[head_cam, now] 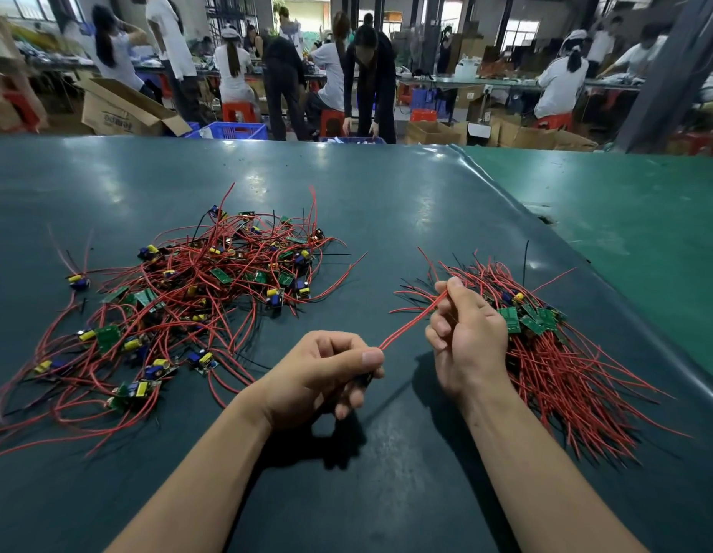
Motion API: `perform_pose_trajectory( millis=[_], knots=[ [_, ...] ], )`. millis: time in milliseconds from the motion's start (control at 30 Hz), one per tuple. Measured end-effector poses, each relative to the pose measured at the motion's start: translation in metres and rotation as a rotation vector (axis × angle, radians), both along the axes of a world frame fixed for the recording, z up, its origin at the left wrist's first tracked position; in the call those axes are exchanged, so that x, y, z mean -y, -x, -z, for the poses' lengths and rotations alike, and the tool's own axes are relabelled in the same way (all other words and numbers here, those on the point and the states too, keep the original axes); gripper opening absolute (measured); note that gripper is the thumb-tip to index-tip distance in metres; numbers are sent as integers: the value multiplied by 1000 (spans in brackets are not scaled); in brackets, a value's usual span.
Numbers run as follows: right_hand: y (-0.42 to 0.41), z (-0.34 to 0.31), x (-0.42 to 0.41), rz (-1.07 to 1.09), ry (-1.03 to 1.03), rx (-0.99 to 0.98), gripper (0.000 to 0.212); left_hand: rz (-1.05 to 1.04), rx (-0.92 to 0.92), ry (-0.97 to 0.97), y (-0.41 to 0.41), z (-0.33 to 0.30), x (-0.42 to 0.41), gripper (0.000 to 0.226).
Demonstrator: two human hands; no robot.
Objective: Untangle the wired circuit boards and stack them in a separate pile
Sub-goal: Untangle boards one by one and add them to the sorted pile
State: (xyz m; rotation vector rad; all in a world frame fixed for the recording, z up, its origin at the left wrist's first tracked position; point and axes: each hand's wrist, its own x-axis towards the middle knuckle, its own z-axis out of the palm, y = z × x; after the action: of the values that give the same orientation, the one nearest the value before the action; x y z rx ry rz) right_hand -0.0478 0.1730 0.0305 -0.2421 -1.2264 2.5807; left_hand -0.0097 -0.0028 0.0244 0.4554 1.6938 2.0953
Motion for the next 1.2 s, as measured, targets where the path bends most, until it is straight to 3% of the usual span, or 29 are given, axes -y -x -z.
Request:
perform_pose_trajectory(
  millis=[133, 267, 333, 400, 500, 567, 700, 800, 933, 1067, 1200],
  knots=[
    [-3, -2, -1, -17, -40, 51, 22, -173, 0, -121, 5, 3, -2, 30],
    [-22, 2, 15, -498, -603, 109, 46, -387, -111, -37, 8, 8, -9, 42],
    [-30, 4, 21, -657, -724, 45, 39, -375, -170, 8, 5, 10, -12, 39],
    [-32, 1, 20, -689, -718, 1, 26, -367, -159, 57, 5, 8, -10, 40],
    [-31, 0, 16, -579, -742, -82, 25, -423, -142, 62, 7, 4, -3, 44],
    [-30, -2, 16, -387, -696, -138, 28, -562, -224, 86, 9, 2, 2, 39],
    [-22, -11, 6, 62, -373, -102, 31, -1021, -399, 225, 19, 7, 13, 28],
    [-19, -13, 1, 298, -140, -49, 30, -1121, -496, 313, 21, 10, 14, 27],
    [-20, -9, -6, 360, 93, 143, 16, -1127, -610, 573, 17, 13, 10, 15],
    [-21, -6, -10, 309, 154, 216, 14, -1174, -692, 892, 17, 13, 15, 8],
    [-20, -6, -11, 263, 98, 261, 29, -1218, -508, 1184, 17, 15, 19, 22]
  ],
)
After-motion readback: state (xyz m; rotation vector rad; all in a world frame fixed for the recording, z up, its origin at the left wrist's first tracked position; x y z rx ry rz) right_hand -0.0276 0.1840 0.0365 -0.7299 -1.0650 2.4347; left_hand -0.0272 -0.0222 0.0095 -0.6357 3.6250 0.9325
